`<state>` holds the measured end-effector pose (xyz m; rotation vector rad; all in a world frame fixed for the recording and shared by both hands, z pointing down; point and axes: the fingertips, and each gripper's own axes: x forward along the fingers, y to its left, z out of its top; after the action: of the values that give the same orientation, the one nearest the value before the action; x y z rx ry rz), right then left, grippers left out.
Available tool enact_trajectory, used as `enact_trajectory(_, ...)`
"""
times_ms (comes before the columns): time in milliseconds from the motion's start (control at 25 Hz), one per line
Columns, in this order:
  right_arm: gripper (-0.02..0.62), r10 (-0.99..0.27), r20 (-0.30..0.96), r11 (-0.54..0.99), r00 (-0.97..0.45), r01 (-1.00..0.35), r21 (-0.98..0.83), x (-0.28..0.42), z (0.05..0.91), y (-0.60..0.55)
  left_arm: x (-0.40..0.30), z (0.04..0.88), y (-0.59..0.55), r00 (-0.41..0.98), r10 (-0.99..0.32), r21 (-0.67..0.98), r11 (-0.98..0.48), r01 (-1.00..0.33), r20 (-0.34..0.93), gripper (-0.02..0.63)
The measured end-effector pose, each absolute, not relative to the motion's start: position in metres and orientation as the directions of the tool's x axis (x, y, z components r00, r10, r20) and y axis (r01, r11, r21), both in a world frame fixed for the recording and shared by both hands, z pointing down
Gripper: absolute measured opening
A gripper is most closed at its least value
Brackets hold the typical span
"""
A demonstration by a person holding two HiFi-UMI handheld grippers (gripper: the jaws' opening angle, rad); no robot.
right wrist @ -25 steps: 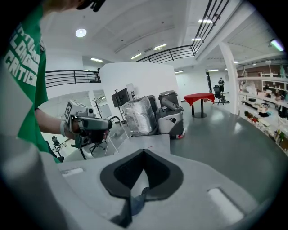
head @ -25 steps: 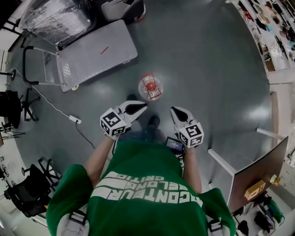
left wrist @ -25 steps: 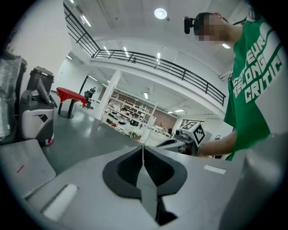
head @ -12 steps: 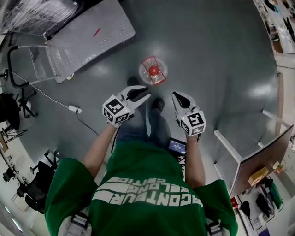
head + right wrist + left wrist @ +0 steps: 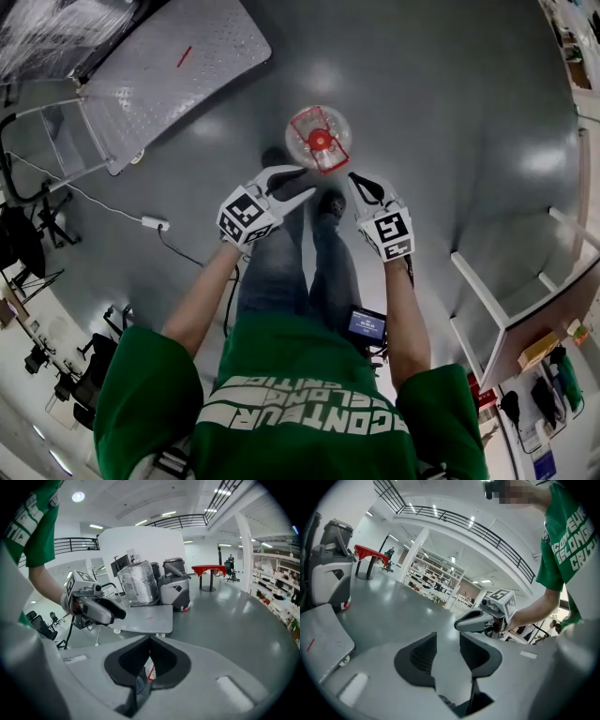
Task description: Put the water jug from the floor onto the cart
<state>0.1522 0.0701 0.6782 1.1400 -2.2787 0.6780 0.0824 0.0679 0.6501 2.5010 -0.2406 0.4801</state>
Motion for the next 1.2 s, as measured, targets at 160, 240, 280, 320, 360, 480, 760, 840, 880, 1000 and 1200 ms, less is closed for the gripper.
enact_trajectory(160, -0.006, -0.566, 0.653, 0.511, -0.503, -0.836, -0.200, 0.154, 0.704, 0.065, 0.081, 0.673, 0.063, 0.915, -0.040, 0.518, -0.814, -0.262, 0.401, 0.156)
enact_trajectory(240, -0.006, -0.547, 0.678, 0.521, -0.491, -0.834, -0.183, 0.152, 0.713, 0.066, 0.082, 0.681, 0.060, 0.916, -0.038, 0.524, -0.810, -0.262, 0.399, 0.156)
enact_trajectory(280, -0.006, -0.538, 0.688, 0.527, -0.488, -0.831, -0.178, 0.152, 0.720, 0.067, 0.083, 0.685, 0.058, 0.917, -0.041, 0.526, -0.809, -0.264, 0.398, 0.156)
enact_trajectory(320, -0.006, -0.531, 0.694, 0.529, -0.487, -0.830, -0.178, 0.151, 0.726, 0.068, 0.083, 0.689, 0.055, 0.917, -0.044, 0.526, -0.807, -0.266, 0.397, 0.155)
enact_trajectory(360, -0.006, -0.526, 0.697, 0.527, -0.487, -0.830, -0.183, 0.150, 0.732, 0.069, 0.082, 0.693, 0.052, 0.916, -0.047, 0.527, -0.806, -0.270, 0.398, 0.155)
enact_trajectory(480, -0.003, -0.517, 0.708, 0.508, -0.481, -0.838, -0.198, 0.148, 0.750, 0.069, 0.080, 0.706, 0.044, 0.912, -0.049, 0.526, -0.804, -0.278, 0.407, 0.155)
enact_trajectory(760, 0.064, -0.465, 0.791, 0.456, -0.399, -0.873, -0.172, 0.153, 0.802, 0.078, 0.073, 0.748, 0.023, 0.901, -0.044, 0.520, -0.804, -0.289, 0.433, 0.155)
enact_trajectory(840, 0.081, -0.456, 0.806, 0.412, -0.376, -0.892, -0.184, 0.157, 0.820, 0.079, 0.067, 0.767, 0.008, 0.892, -0.061, 0.505, -0.806, -0.309, 0.449, 0.155)
enact_trajectory(880, 0.088, -0.452, 0.815, 0.385, -0.362, -0.904, -0.188, 0.161, 0.827, 0.080, 0.066, 0.775, 0.002, 0.888, -0.063, 0.501, -0.806, -0.315, 0.456, 0.155)
enact_trajectory(1000, 0.095, -0.433, 0.846, 0.317, -0.310, -0.932, -0.178, 0.170, 0.843, 0.089, 0.067, 0.793, -0.009, 0.877, -0.042, 0.501, -0.808, -0.312, 0.479, 0.156)
enact_trajectory(1200, 0.115, -0.374, 0.885, 0.261, -0.279, -0.947, -0.188, 0.170, 0.870, 0.098, 0.074, 0.816, -0.026, 0.854, 0.012, 0.506, -0.810, -0.297, 0.520, 0.166)
